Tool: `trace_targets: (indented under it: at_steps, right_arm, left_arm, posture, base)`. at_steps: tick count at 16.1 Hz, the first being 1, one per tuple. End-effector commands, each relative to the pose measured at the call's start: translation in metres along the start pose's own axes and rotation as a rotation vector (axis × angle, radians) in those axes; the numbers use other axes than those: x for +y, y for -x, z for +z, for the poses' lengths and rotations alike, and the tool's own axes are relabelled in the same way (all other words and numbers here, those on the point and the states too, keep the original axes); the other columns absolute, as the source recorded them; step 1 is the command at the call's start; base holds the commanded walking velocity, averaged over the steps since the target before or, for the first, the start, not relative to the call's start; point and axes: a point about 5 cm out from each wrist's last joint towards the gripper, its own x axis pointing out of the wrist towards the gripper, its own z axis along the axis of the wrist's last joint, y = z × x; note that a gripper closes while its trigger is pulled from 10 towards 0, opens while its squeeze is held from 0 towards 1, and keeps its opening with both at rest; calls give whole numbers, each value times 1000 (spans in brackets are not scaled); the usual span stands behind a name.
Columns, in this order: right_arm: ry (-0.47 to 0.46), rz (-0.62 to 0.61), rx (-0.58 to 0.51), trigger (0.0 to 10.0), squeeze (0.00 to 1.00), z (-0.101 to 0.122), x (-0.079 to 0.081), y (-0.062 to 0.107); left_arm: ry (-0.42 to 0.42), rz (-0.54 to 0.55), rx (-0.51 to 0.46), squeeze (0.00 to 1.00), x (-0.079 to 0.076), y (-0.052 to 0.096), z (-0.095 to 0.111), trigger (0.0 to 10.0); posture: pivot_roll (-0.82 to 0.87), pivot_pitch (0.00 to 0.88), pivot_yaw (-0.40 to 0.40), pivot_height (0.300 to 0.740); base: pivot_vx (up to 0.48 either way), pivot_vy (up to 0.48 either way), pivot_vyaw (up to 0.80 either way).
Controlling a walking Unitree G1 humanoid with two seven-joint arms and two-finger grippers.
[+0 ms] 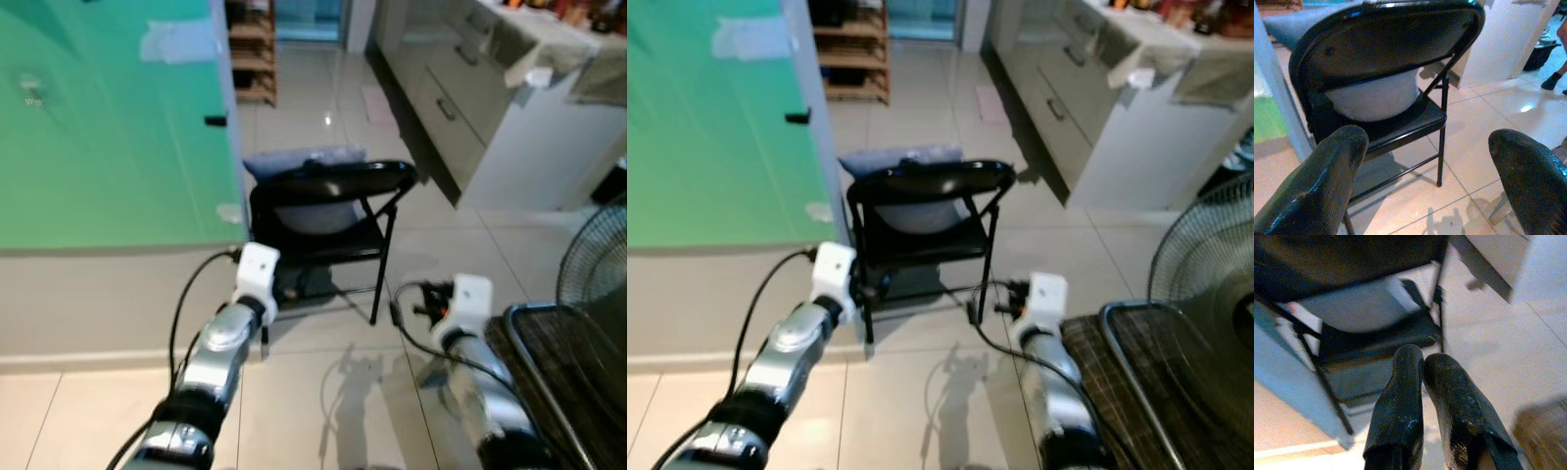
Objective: Hang keys on a hook
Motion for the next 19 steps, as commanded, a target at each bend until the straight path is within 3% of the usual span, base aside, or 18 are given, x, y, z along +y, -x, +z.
trace_targets:
  at_steps: [1, 2, 4, 5, 6, 8, 13, 16, 19]
  right_arm:
    - [18, 2, -24, 10000, 0, 3, -6, 4]
    - [38, 28, -47, 10000, 0, 2, -12, 18]
    - [77, 2, -51, 10000, 0, -17, -31, 65]
    - [78, -6, -53, 10000, 0, -19, -32, 73]
    - [49, -20, -40, 10000, 0, -24, -30, 77]
    - [54, 9, -13, 10000, 0, -33, -23, 69]
    - [1, -16, -13, 10000, 0, -21, -30, 53]
    - [-5, 2, 10, 10000, 0, -26, -29, 49]
    - [2, 20, 32, 10000, 0, -29, -26, 46]
  left_arm:
    - [-29, -5, -10, 0, 2, 3, 1, 10000]
    - [-51, 2, -19, 0, 10, 18, -3, 10000]
    - [-47, -1, -13, 0, 15, 65, -22, 10000]
    - [-44, -9, -11, 0, 12, 72, -25, 10000]
    - [-25, -46, -55, 0, 5, 70, -22, 10000]
    - [-42, -79, -44, 0, -2, 58, -19, 10000]
    - [68, -31, 9, 0, 4, 55, -19, 10000]
    - [78, -42, 0, 0, 1, 50, -16, 10000]
    - [66, -45, 7, 0, 0, 49, -15, 10000]
  posture:
    - [-64, 0, -32, 740]
    - [-61, 0, -34, 740]
    - [-55, 0, -39, 740]
    - [-56, 0, -38, 740]
    - [-65, 0, -35, 740]
    - [-81, 0, -26, 740]
    - [-75, 0, -20, 740]
    - [-71, 0, -23, 740]
    - [-68, 0, -24, 740]
  base:
    - [0, 0, 0]
    - [0, 0, 0]
    - [0, 0, 0]
    - [0, 0, 0]
    - [0, 0, 0]
    - [0, 0, 0]
    - [0, 342, 0]
    - [0, 435, 0]
    - [0, 450, 685]
